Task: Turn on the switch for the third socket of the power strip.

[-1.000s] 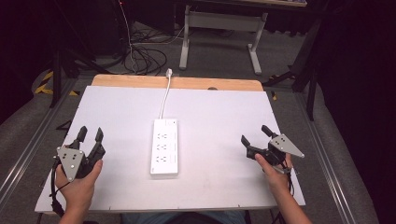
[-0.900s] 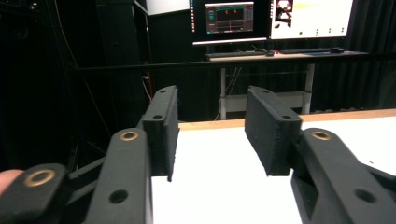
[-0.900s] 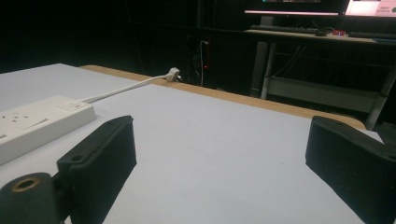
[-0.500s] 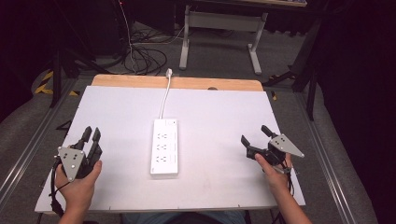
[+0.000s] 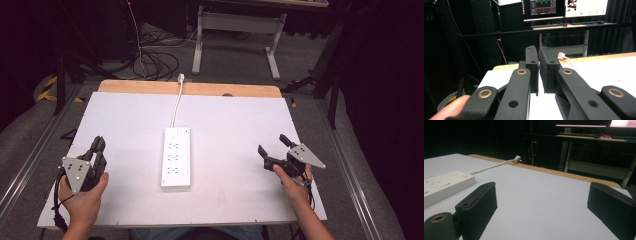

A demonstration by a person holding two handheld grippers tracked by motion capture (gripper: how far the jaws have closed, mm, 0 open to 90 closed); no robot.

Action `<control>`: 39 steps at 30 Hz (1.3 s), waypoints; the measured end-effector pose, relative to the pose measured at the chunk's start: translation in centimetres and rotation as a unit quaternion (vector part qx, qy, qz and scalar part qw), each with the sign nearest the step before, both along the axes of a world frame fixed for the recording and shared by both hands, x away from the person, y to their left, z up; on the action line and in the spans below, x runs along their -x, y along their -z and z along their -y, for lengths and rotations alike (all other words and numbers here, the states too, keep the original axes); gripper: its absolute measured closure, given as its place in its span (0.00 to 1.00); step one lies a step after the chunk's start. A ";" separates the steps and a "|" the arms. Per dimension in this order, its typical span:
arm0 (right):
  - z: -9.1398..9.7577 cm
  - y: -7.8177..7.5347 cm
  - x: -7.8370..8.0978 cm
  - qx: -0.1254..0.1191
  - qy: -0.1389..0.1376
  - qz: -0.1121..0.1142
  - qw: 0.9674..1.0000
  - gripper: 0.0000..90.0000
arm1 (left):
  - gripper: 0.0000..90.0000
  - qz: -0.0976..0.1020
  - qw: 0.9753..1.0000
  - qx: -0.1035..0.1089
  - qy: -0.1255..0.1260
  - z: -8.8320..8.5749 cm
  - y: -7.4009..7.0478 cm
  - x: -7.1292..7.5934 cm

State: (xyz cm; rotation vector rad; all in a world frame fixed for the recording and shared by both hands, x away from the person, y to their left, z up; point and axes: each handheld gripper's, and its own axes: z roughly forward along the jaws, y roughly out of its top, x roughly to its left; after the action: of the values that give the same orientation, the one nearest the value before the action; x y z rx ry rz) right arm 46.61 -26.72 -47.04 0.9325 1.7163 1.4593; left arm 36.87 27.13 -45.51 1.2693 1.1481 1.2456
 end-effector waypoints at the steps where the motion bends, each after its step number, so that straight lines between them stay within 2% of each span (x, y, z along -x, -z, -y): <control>1: 0.0 0.0 0.0 0.000 0.000 0.000 1.000 0.11 | 0.96 -0.001 1.000 0.000 0.002 0.0 0.0 0.0; 8: 0.0 0.0 0.0 -0.001 0.000 0.000 1.000 0.11 | 0.98 -0.001 1.000 0.001 0.008 0.0 -0.1 0.0; 14: 0.0 0.0 0.0 0.000 0.000 0.000 1.000 0.11 | 0.99 -0.012 1.000 0.004 0.018 0.2 -0.2 0.1; 16: 0.0 0.0 0.0 -0.001 -0.001 0.000 1.000 0.11 | 1.00 -0.015 1.000 -0.002 0.022 0.3 -0.3 0.1; 27: 0.0 0.0 0.0 -0.001 0.000 0.000 1.000 0.11 | 1.00 -0.022 0.999 -0.005 0.035 0.5 -0.3 0.0; 35: 0.0 0.1 0.0 0.003 0.001 -0.002 1.000 0.11 | 1.00 -0.026 0.998 0.003 0.057 1.2 -0.8 -0.5; 36: 0.0 0.1 0.0 0.003 0.001 -0.002 1.000 0.11 | 1.00 -0.028 0.998 0.010 0.063 1.3 -1.0 -0.6; 39: 0.0 0.1 0.0 0.003 0.002 -0.002 1.000 0.11 | 1.00 -0.030 0.997 0.016 0.068 1.5 -1.0 -0.8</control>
State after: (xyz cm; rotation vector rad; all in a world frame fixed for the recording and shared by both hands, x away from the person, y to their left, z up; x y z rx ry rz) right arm 46.62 -26.74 -47.18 0.9369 1.7201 1.4502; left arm 37.62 25.67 -44.47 1.3456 1.1006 1.0922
